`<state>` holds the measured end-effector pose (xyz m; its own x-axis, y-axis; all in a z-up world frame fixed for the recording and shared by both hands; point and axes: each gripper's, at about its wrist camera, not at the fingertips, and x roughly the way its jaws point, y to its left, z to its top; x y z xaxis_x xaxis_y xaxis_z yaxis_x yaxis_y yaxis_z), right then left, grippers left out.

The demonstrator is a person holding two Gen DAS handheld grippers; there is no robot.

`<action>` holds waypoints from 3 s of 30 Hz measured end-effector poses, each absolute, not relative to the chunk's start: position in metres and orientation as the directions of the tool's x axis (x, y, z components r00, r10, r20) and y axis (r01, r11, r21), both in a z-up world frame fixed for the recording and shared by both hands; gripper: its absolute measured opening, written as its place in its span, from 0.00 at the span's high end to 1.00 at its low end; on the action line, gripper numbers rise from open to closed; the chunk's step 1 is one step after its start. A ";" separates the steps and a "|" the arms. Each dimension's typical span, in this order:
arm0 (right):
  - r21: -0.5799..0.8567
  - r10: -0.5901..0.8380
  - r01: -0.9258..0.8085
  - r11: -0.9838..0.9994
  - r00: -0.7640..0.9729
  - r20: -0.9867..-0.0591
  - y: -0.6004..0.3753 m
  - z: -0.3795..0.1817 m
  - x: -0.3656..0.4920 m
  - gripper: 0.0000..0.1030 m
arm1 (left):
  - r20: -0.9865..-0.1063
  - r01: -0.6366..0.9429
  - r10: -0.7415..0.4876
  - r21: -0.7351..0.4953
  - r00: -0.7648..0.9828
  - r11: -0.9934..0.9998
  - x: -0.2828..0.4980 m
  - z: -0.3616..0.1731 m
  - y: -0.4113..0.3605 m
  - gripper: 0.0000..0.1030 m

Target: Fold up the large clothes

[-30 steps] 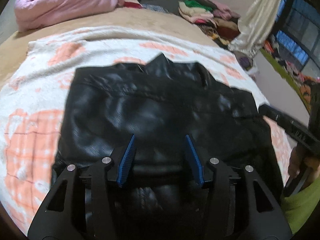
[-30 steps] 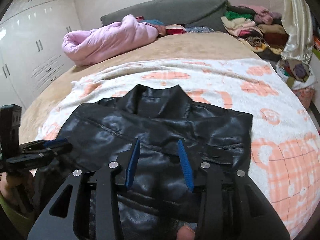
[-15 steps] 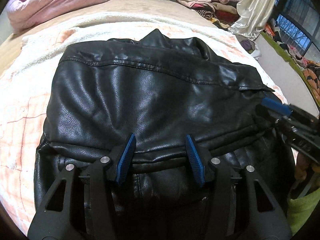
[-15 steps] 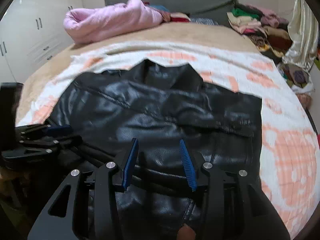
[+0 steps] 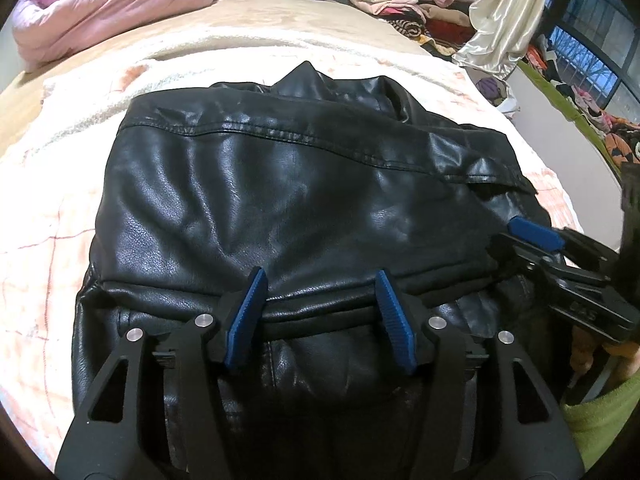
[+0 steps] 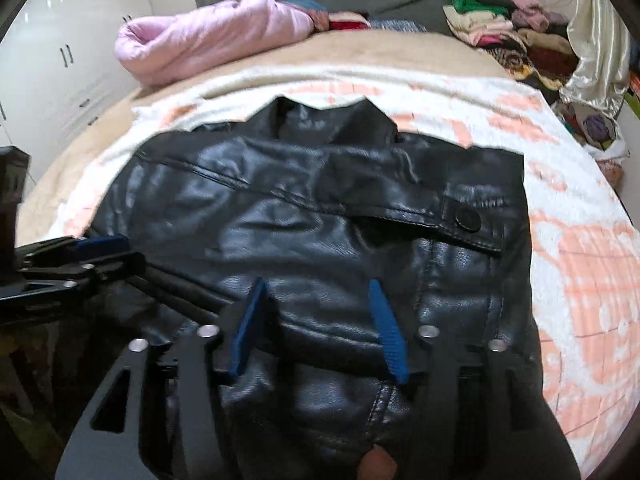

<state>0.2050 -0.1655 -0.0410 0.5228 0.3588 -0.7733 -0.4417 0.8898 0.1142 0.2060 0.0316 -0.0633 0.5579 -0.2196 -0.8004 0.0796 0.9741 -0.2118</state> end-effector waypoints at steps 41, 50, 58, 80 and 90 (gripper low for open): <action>0.114 0.396 -0.426 0.897 0.662 -0.637 -0.186 0.010 0.161 0.05 | -0.768 0.058 -0.156 -0.153 0.621 0.986 0.168 -0.019 0.027 0.09; 0.124 0.411 -0.438 0.891 0.656 -0.633 -0.187 0.015 0.141 0.04 | -0.758 0.053 -0.154 -0.156 0.634 0.986 0.151 -0.013 0.032 0.09; 0.136 0.403 -0.425 0.895 0.640 -0.654 -0.191 0.014 0.124 0.04 | -0.757 0.042 -0.161 -0.174 0.633 0.984 0.140 -0.014 0.039 0.09; 0.119 0.371 -0.423 0.898 0.584 -0.722 -0.208 -0.003 0.074 0.04 | -0.781 0.047 -0.130 -0.128 0.611 0.991 0.088 -0.031 0.049 0.09; 0.114 0.341 -0.407 0.906 0.547 -0.765 -0.228 -0.013 0.048 0.04 | -0.791 0.006 -0.106 -0.128 0.603 0.992 0.066 -0.036 0.068 0.09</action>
